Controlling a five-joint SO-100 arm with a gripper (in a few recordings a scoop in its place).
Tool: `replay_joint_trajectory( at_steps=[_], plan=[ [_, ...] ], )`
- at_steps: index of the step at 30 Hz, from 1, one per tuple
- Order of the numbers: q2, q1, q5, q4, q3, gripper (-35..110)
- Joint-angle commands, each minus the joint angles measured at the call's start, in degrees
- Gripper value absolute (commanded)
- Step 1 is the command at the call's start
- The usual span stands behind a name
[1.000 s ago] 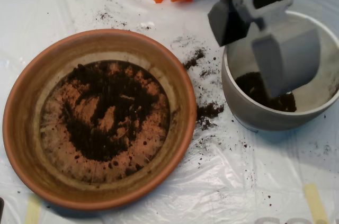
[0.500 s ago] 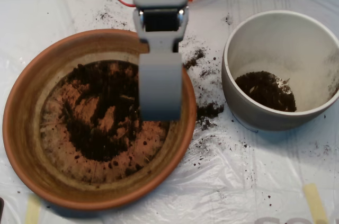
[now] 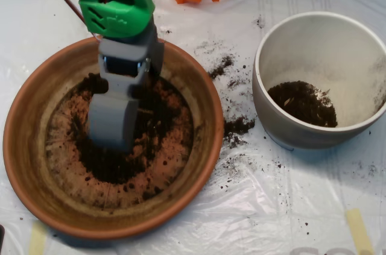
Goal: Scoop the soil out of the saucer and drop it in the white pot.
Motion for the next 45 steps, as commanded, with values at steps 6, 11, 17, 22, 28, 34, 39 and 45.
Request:
replay_joint_trajectory(
  at_steps=[6,11,17,22,28,34,39,45],
  plan=[
    [-3.43,5.10,-3.43,-6.42,3.34,65],
    [-6.86,5.36,-4.92,-6.77,2.02,67],
    [-16.08,5.36,-5.27,-3.25,-7.12,66],
    [-22.24,5.80,-5.27,-0.97,-15.03,66],
    [-28.04,5.19,-6.33,2.37,-22.94,67],
    [-30.94,4.92,-7.38,4.48,-27.07,65],
    [-31.29,5.80,-8.88,4.92,-28.39,62],
    [-34.89,7.29,-10.37,6.59,-32.70,59]
  ],
)
